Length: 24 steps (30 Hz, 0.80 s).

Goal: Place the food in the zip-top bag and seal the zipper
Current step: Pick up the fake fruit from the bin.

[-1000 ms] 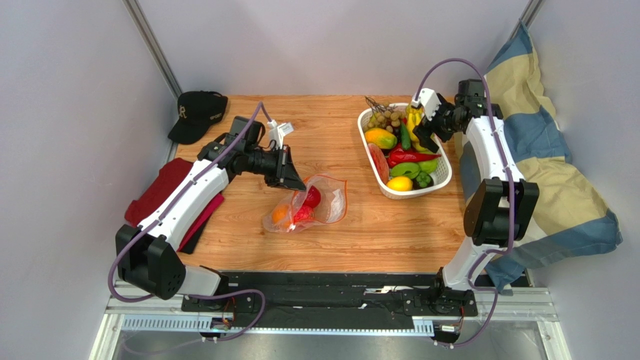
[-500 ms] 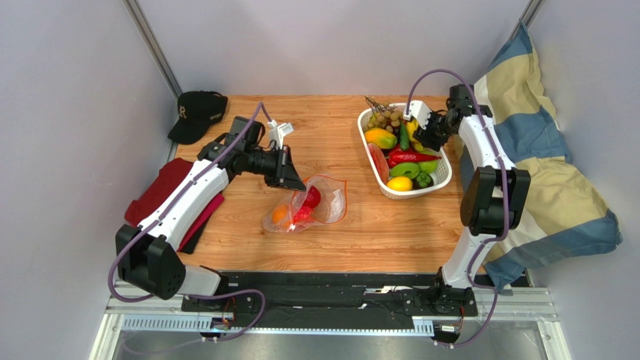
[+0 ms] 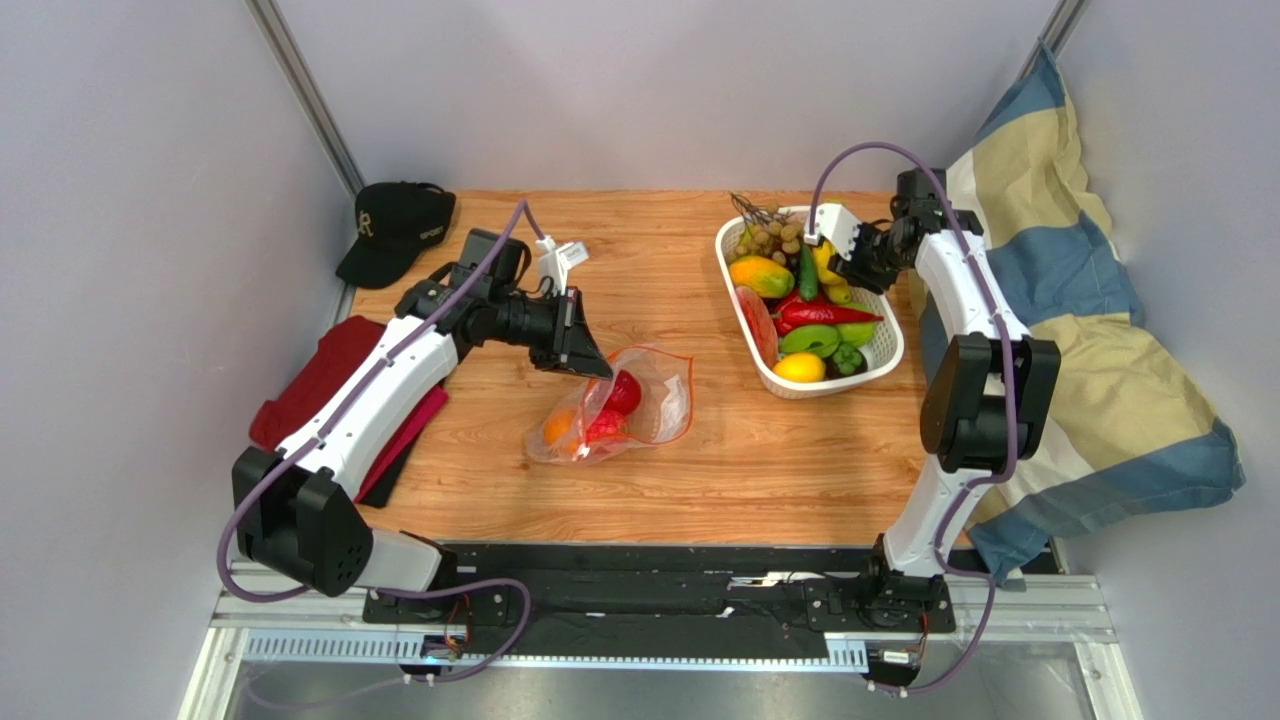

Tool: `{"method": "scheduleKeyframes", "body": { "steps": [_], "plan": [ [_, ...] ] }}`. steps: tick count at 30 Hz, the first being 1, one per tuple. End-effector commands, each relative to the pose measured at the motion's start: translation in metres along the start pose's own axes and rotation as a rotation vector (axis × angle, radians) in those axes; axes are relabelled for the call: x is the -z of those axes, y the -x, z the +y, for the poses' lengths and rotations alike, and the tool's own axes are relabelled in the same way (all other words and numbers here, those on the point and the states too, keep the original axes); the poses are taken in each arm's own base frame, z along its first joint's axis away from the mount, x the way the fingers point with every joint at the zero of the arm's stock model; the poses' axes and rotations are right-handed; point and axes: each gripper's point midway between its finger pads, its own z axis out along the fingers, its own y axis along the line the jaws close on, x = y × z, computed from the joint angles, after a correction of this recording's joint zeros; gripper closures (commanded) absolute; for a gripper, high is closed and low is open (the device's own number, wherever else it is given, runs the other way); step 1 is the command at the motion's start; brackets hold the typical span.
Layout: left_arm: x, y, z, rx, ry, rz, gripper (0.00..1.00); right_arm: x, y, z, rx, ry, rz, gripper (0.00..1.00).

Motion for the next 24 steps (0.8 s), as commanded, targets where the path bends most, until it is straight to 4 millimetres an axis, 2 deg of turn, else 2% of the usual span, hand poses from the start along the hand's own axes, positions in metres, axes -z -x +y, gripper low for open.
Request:
{"method": "scheduleKeyframes", "body": {
  "steps": [1,7,11,14,20,24],
  "plan": [
    [0.005,0.009,-0.012,-0.053,-0.026,-0.018,1.0,0.025,0.014,-0.008,0.035,-0.054,-0.018,1.0],
    [0.007,0.01,-0.013,-0.064,-0.025,-0.026,1.0,0.043,0.024,-0.017,0.0,-0.096,-0.036,1.0],
    [0.007,0.009,-0.014,-0.065,-0.027,-0.027,1.0,0.066,0.039,-0.02,-0.029,-0.114,-0.077,1.0],
    [0.008,0.01,-0.015,-0.07,-0.028,-0.029,1.0,0.08,0.047,-0.016,-0.047,-0.119,-0.094,1.0],
    [0.008,0.01,-0.014,-0.073,-0.027,-0.03,1.0,0.095,0.051,-0.013,-0.074,-0.14,-0.114,1.0],
    [0.009,0.011,-0.016,-0.081,-0.029,-0.036,1.0,0.115,0.066,-0.015,-0.13,-0.165,-0.176,1.0]
  ]
}}
